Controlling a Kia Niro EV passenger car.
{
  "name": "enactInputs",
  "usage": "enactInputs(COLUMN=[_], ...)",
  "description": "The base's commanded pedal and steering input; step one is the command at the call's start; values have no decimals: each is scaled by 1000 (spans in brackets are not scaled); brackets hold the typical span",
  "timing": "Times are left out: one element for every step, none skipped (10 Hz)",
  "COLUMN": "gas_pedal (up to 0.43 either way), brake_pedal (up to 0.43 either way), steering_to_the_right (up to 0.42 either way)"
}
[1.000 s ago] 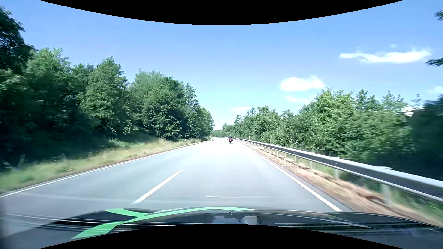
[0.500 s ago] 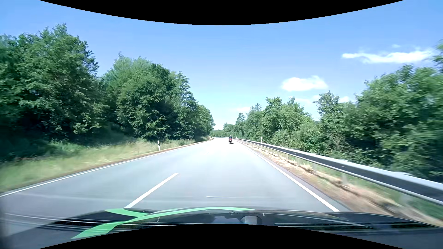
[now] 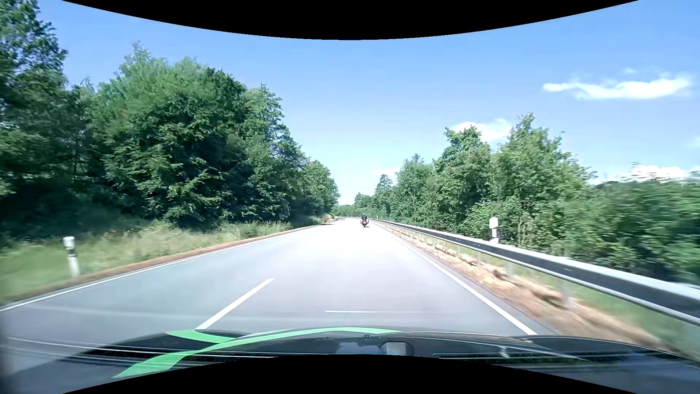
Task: Follow the waypoints while adhering to traffic rules and regulations
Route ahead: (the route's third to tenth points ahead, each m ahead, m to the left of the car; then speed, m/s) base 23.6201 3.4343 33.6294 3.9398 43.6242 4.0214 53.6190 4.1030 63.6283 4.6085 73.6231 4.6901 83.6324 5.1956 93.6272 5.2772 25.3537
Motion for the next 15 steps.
enactInputs(gas_pedal=[248, 248, 240, 228, 228, 228, 240, 268, 287, 311, 319, 319, 299, 248, 220], brake_pedal=[0, 0, 0, 0, 0, 0, 0, 0, 0, 0, 0, 0, 0, 0, 0], steering_to_the_right=[-5, -5, -5, -5, -5, -5, -5, -5, -5, -5, -5, -5, -5, -5, -5])
